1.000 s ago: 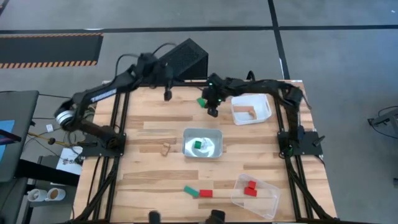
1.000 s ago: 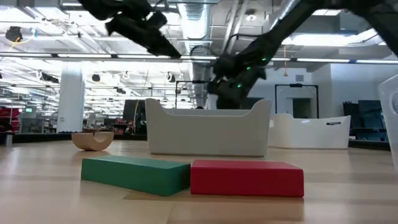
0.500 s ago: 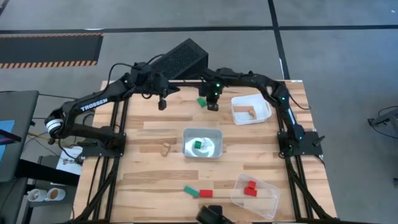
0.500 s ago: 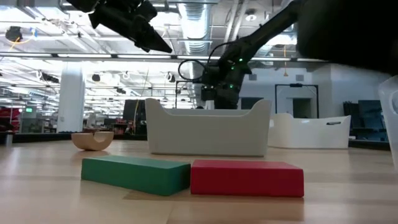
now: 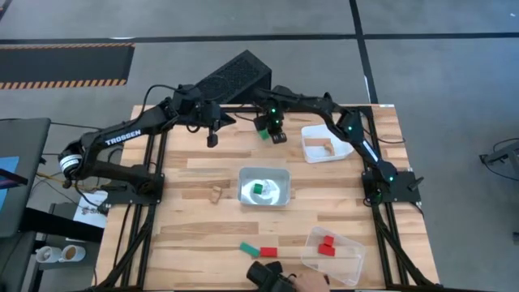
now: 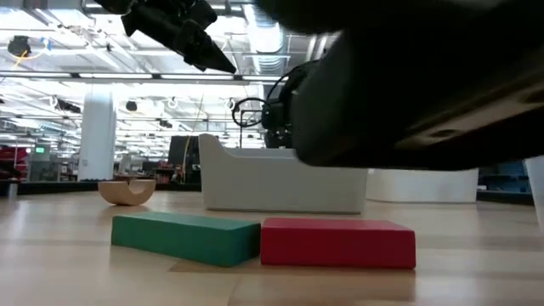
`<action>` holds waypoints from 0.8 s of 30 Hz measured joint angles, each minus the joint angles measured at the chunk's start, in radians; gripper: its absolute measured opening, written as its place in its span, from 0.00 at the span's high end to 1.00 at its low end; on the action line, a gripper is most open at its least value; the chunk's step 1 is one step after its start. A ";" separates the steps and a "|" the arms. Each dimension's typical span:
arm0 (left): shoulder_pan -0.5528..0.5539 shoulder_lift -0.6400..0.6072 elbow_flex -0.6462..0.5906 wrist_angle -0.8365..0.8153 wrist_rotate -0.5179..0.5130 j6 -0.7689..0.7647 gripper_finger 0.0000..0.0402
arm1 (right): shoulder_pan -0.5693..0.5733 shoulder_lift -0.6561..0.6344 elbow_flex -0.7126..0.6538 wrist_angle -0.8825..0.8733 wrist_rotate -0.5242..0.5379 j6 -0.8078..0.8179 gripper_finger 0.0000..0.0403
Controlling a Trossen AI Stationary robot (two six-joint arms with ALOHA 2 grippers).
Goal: Sort & place blocks by color
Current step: Put the top green block into the gray bin
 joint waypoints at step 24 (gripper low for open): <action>-0.002 0.000 0.001 -0.018 -0.002 -0.014 1.00 | -0.028 0.062 0.131 -0.064 -0.066 -0.106 1.00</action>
